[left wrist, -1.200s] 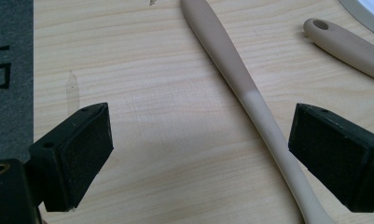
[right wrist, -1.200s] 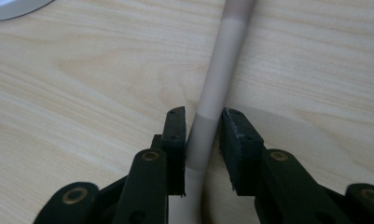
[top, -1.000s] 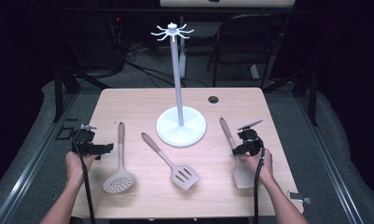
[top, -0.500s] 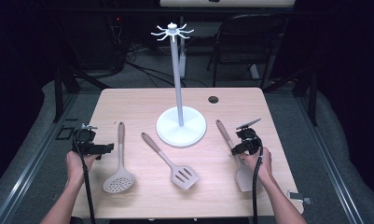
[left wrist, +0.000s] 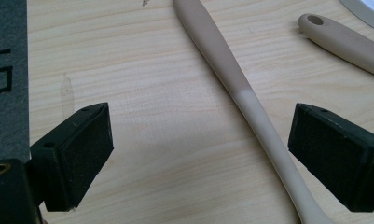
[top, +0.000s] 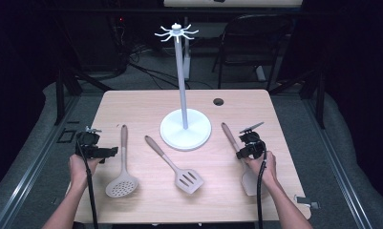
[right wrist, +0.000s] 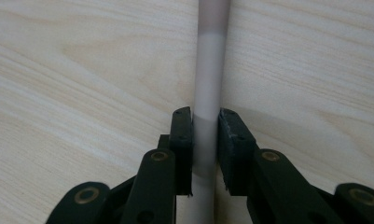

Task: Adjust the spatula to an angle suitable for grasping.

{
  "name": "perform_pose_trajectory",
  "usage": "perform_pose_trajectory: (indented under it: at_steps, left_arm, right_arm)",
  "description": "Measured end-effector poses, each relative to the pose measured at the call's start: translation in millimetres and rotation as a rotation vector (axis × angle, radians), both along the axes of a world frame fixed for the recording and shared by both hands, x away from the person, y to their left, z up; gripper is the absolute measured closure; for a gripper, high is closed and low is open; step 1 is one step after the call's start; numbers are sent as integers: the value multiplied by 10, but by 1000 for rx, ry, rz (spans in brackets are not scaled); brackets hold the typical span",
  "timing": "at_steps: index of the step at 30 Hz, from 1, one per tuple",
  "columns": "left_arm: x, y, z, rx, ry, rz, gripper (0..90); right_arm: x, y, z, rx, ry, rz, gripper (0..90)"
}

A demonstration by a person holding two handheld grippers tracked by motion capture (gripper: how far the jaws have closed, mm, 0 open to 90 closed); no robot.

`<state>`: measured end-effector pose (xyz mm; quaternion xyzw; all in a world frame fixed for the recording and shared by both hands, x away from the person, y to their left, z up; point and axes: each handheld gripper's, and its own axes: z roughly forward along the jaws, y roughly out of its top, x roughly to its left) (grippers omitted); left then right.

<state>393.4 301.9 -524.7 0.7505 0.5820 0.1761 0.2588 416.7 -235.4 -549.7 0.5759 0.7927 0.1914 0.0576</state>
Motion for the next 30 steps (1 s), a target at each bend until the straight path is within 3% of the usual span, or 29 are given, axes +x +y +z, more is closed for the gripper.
perform_pose_trajectory:
  at_steps: [3, 7, 13, 30]
  left_arm:
    - [-1, 0, 1, 0, 0, 0, 64]
    - [-3, 8, 5, 1, 1, -4, 64]
    - [-6, 20, 10, -2, -3, -1, 64]
    - [-102, -100, 131, -23, -48, -52, 40]
  right_arm:
    - [1, -12, 10, 22, 11, -2, 784]
    - [-16, -27, 55, 56, -14, -19, 785]
    - [-87, -25, 207, 99, -52, 9, 785]
    - [-327, 135, 406, 99, -136, 133, 785]
